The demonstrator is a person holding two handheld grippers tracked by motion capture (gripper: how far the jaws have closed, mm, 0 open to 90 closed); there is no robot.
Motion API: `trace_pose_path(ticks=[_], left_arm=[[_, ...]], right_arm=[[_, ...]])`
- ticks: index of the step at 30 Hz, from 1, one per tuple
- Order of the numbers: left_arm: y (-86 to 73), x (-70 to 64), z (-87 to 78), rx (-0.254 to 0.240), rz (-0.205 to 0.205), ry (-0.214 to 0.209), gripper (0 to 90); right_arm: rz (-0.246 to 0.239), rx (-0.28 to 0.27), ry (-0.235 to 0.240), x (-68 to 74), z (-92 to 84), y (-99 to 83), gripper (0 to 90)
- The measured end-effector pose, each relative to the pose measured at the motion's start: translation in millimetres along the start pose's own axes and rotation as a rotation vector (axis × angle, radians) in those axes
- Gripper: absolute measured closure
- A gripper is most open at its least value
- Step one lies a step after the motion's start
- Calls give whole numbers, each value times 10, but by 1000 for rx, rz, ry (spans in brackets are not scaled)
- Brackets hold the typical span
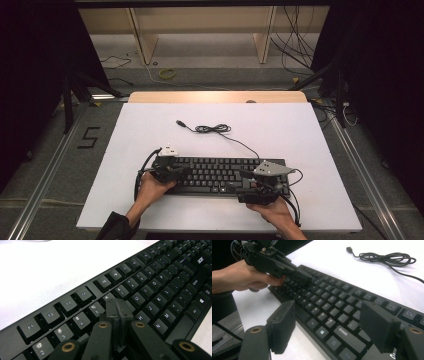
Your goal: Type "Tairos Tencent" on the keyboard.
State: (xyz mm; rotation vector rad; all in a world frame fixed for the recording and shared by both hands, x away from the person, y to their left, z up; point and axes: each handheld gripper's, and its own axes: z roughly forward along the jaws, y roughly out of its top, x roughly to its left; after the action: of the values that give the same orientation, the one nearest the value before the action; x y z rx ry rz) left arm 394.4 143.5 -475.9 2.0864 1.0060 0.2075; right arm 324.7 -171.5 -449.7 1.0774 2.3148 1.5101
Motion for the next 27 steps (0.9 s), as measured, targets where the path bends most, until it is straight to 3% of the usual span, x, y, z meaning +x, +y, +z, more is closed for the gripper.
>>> trace_pose_path(ticks=[15,21,27], left_arm=[[-10,-14,12,5,-10,1,892],[14,-15,-79,-38,-29,-13,814],[15,-28,-190,-93,-46,-59,658]], right_arm=[[-6,7,-1,14,4,-2,301],[-4,-1,-6,-1,-13,5,301],[-7,-11,-13,-20,-39,14,301]])
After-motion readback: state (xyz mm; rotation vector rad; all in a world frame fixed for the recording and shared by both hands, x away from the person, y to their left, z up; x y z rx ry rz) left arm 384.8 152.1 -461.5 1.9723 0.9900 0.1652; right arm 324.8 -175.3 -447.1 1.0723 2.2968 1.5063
